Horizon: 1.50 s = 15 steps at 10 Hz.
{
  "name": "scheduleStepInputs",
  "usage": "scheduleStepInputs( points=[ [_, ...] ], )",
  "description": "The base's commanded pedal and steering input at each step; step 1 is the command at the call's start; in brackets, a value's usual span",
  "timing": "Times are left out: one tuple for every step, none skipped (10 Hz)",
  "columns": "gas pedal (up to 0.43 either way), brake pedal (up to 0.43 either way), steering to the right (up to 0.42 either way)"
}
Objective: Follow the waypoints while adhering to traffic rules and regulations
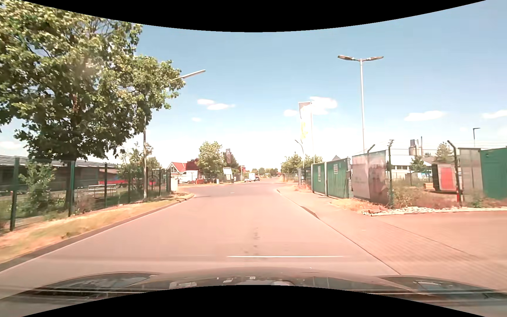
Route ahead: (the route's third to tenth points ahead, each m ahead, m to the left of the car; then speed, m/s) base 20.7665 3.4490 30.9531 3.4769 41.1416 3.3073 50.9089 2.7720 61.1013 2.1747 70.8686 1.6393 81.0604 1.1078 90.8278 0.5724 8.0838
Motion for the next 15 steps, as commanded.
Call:
scheduleStepInputs(
  points=[
    [0.047,0.000,-0.009],
    [0.047,0.000,-0.010],
    [0.059,0.000,-0.010],
    [0.059,0.000,-0.010],
    [0.059,0.000,-0.010],
    [0.059,0.000,-0.010],
    [0.059,0.000,-0.010],
    [0.059,0.000,-0.010],
    [0.059,0.000,-0.010],
    [0.059,0.000,-0.010],
    [0.059,0.000,-0.010],
    [0.059,0.000,-0.010],
    [0.059,0.000,-0.006],
    [0.059,0.000,-0.003],
    [0.059,0.000,-0.003]
  ],
)
